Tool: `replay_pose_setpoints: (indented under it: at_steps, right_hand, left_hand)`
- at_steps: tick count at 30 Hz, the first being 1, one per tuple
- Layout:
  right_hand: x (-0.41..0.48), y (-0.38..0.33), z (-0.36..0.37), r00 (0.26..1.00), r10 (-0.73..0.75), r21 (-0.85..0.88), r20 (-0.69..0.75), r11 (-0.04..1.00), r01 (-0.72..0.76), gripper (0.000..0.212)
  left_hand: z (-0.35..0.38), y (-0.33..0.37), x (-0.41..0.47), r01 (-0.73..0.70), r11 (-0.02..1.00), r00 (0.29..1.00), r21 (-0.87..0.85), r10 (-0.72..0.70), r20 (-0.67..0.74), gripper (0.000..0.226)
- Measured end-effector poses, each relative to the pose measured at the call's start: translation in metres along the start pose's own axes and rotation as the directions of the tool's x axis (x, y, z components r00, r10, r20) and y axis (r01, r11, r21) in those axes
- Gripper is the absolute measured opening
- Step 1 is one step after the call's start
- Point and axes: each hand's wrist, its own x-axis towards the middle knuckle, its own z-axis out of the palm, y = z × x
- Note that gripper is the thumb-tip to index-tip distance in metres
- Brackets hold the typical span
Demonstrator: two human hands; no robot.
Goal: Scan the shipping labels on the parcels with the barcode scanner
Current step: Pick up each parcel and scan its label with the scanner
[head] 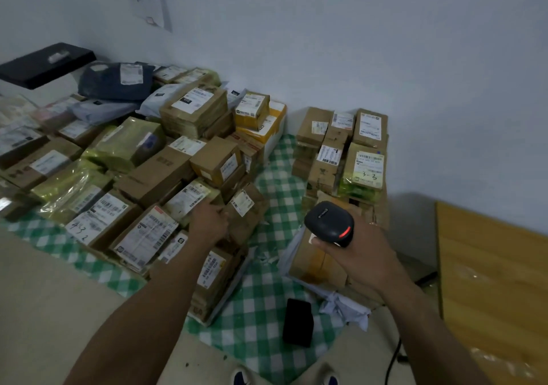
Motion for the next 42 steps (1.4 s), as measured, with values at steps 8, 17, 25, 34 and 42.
replay_pose_setpoints:
  at_steps: [8, 17, 25, 34, 42]
  right_hand:
    - [0.004, 0.000, -0.004, 0.999, 0.025, 0.026, -0.020, 0.999, -0.025, 0.068]
    - [0.007, 0.010, 0.005, 0.997, 0.075, 0.007, 0.032, 0.997, -0.075, 0.064]
    - [0.001, 0.017, 0.012, 0.995, 0.097, 0.029, 0.010, 0.995, -0.097, 0.059]
    - [-0.014, 0.054, -0.006, 0.976, 0.185, 0.128, -0.115, 0.977, -0.171, 0.059]
    - [-0.006, 0.079, 0.019, 0.956, 0.280, 0.220, -0.084, 0.941, -0.256, 0.053]
  left_hand:
    - [0.012, 0.003, -0.003, 0.089, 0.912, 0.995, 0.400, -0.063, -0.077, 0.020]
    - [0.040, 0.020, 0.005, -0.169, 0.919, 0.951, 0.357, 0.057, 0.303, 0.040]
    - [0.044, 0.029, 0.012, -0.085, 0.895, 0.986, 0.439, 0.013, 0.164, 0.043]
    - [0.068, 0.119, -0.059, -0.069, 0.913, 0.949, -0.402, 0.184, 0.255, 0.074]
    - [0.091, 0.123, -0.087, 0.085, 0.841, 0.897, -0.535, 0.168, 0.408, 0.063]
